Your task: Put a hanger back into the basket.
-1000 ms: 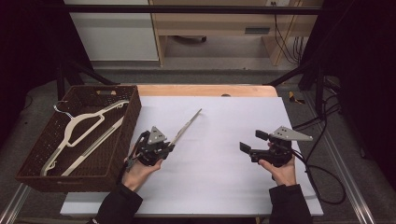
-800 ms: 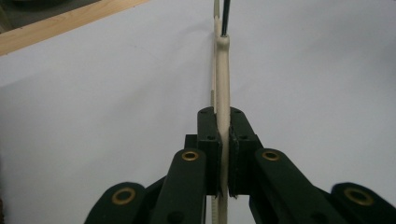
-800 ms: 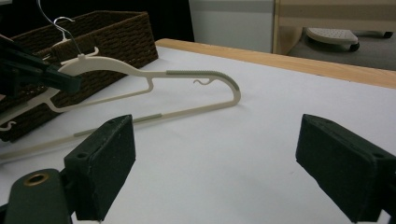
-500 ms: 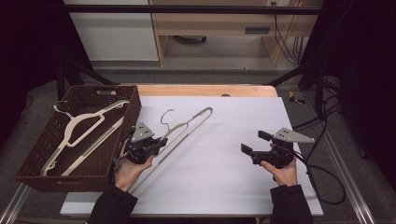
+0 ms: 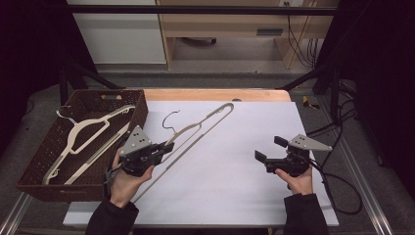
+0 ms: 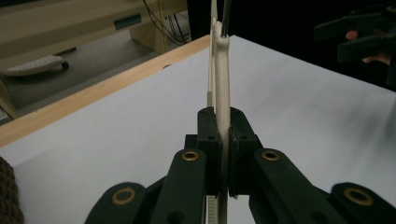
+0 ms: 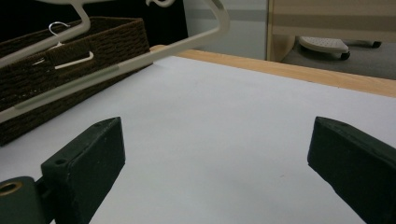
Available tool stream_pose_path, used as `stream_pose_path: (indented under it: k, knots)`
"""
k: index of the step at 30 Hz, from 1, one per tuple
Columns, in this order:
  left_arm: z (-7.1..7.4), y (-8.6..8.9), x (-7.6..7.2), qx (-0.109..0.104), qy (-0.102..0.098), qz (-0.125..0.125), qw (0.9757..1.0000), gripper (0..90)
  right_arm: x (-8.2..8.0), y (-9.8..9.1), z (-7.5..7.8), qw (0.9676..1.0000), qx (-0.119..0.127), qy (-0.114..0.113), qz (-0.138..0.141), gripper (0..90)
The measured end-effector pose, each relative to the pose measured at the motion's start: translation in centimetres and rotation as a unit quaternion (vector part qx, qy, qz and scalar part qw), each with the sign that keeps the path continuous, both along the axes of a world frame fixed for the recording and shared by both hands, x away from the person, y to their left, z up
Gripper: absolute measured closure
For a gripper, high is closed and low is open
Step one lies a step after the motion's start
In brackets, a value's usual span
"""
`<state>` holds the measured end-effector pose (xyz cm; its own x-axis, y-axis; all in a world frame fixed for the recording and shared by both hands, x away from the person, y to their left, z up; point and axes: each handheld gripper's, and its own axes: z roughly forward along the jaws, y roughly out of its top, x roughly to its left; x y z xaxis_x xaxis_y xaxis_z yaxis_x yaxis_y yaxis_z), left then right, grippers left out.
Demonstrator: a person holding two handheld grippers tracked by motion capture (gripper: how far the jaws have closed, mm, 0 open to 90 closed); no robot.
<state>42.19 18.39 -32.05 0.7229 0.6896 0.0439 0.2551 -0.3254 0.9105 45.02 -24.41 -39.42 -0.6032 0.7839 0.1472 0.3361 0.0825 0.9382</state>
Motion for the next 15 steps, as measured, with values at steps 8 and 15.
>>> stream_pose_path:
  k: [8,15]
  knots:
    - [3.7,1.6,0.2,-0.013,-0.017,-0.004,0.9998,85.9,-0.1,-0.2,0.2,1.0,0.003,-0.004,-0.008,3.8]
    - [6.6,3.6,1.3,-0.01,-0.033,-0.009,0.9994,86.0,-0.1,-0.2,0.1,1.0,-0.001,-0.005,-0.008,3.2]
